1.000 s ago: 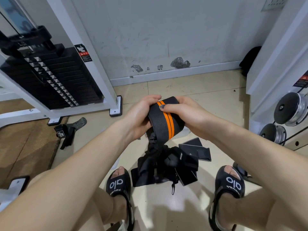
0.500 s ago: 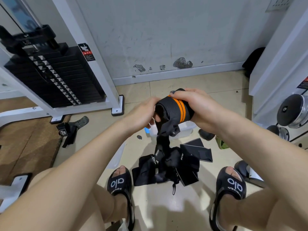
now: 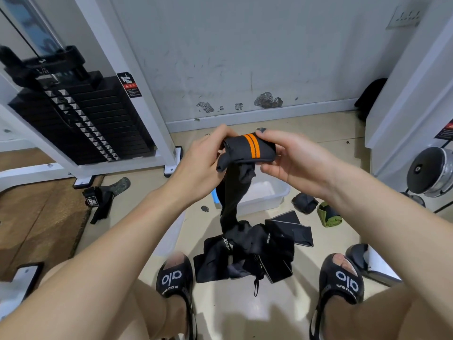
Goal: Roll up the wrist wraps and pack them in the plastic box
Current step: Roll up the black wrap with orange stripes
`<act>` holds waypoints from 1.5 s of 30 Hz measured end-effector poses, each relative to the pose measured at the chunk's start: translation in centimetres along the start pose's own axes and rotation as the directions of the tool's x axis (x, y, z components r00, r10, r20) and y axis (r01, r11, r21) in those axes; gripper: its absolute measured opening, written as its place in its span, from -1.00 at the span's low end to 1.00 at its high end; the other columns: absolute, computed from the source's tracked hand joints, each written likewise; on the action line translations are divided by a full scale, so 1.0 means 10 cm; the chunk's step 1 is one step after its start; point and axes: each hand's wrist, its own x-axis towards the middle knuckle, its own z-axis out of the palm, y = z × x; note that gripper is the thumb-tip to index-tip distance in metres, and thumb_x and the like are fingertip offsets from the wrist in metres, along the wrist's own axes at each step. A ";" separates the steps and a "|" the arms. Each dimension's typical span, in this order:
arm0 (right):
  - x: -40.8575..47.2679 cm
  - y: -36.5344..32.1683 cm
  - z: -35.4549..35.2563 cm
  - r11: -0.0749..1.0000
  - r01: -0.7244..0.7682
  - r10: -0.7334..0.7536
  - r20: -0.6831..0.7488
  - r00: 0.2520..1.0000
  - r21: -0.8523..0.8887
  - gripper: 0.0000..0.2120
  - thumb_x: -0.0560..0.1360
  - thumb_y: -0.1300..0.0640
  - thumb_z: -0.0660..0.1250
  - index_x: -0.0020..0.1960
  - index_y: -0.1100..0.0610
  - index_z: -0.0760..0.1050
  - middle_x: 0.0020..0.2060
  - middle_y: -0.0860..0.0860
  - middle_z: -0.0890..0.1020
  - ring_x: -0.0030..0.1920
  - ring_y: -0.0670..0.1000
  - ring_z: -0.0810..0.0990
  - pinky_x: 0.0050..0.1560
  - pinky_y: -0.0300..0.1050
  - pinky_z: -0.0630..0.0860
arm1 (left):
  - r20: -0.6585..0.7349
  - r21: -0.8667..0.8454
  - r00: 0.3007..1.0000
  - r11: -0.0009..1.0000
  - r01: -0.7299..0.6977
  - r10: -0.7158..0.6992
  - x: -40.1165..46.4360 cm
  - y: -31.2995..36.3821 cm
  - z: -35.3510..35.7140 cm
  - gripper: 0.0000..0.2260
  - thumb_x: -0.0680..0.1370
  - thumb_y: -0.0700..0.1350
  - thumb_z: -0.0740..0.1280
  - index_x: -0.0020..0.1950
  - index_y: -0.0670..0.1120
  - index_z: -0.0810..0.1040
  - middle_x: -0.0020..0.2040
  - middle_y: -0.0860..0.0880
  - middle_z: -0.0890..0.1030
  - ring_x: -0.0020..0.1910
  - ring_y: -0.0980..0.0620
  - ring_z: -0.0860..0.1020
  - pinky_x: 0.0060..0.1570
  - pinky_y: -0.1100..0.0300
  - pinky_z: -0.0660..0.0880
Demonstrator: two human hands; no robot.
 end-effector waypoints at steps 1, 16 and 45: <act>0.00 -0.02 0.00 0.999 0.042 -0.042 -0.026 0.999 0.030 -0.91 0.62 0.15 0.36 0.00 0.18 0.57 -0.25 0.04 0.64 -0.31 -0.07 0.63 -0.28 -0.27 0.58 | 0.004 -0.018 1.000 1.000 0.024 -0.024 0.01 0.01 0.00 -0.80 0.52 -0.17 0.16 0.11 -0.03 0.46 -0.16 0.04 0.55 -0.15 0.01 0.45 -0.20 0.22 0.36; 0.11 -0.05 -0.06 0.941 0.224 -0.254 -0.093 0.963 -0.253 -0.91 0.56 0.18 0.43 -0.05 0.11 0.52 -0.35 -0.01 0.52 -0.38 -0.05 0.36 -0.40 -0.21 0.21 | -0.048 -0.481 0.947 0.839 0.256 -0.316 0.15 0.13 0.16 -0.88 0.71 -0.03 0.24 0.17 0.14 0.55 0.11 0.18 0.68 0.16 0.24 0.61 0.20 0.14 0.51; 0.22 0.09 -0.10 0.944 0.329 -0.329 0.013 0.944 -0.021 -0.67 0.47 0.57 0.26 0.07 0.24 0.58 -0.13 0.08 0.69 -0.05 0.07 0.64 0.08 -0.04 0.56 | 0.514 -0.441 0.821 0.744 0.502 -0.249 0.08 -0.02 0.26 -0.78 0.64 0.02 0.38 0.29 0.13 0.57 0.26 0.13 0.68 0.25 0.18 0.62 0.30 0.20 0.50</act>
